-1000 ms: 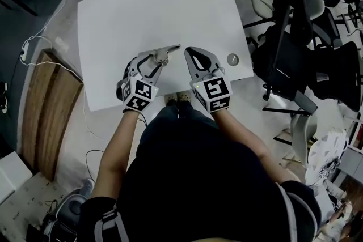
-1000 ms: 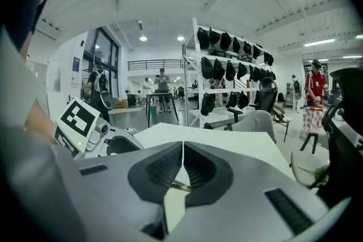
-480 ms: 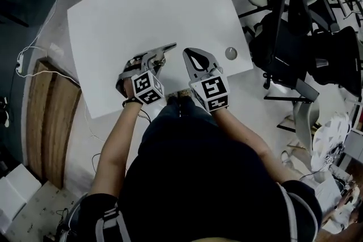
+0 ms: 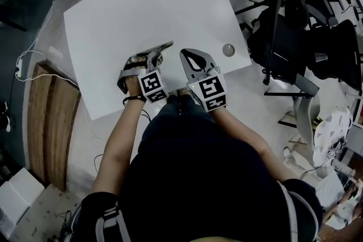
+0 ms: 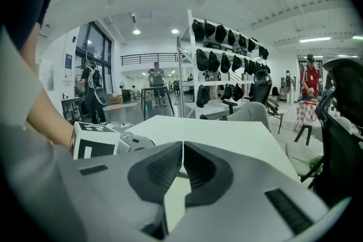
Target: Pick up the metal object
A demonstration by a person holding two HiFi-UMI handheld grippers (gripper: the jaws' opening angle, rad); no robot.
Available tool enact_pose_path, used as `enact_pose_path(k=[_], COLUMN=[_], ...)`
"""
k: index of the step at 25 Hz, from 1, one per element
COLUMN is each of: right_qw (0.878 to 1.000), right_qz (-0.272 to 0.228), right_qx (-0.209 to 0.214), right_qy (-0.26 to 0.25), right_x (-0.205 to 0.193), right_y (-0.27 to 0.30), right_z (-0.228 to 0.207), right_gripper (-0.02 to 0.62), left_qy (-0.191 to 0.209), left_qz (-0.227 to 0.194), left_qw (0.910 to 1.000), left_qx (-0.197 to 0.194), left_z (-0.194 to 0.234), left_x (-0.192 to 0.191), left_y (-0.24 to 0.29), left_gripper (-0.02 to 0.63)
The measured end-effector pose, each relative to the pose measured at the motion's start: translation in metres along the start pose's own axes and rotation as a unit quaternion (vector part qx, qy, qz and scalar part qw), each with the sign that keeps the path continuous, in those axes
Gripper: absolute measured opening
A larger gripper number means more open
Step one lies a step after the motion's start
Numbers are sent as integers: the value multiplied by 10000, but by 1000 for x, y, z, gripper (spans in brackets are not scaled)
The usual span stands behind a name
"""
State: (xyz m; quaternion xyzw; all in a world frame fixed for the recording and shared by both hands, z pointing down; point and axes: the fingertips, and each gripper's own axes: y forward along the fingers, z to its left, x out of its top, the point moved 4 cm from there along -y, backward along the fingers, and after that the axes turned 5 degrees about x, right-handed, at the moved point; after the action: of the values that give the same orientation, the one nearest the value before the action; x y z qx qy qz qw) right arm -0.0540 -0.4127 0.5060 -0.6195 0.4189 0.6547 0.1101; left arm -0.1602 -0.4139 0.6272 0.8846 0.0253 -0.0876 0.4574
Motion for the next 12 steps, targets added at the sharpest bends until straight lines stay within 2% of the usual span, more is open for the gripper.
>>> enact_pose_path(k=[2,6,12], right_qw=[10000,9999,9994], right_qz=[-30,-102,-287], right_qx=[13,18,-11], right_qy=[-15,-65,-181], right_x=[1,6,20], right_y=[-2,-5,-10], right_z=[0,1,-1], right_gripper=[28,28,28], left_qy=[20,-6,-466], left_qz=[-4,-32,-487], left_qw=[9999,9998,9929], left_qx=[104,198,978], left_z=[6,13,44], left_x=[0,-6,3], left_y=[-3,-9,-46], left_gripper=[31,26,25])
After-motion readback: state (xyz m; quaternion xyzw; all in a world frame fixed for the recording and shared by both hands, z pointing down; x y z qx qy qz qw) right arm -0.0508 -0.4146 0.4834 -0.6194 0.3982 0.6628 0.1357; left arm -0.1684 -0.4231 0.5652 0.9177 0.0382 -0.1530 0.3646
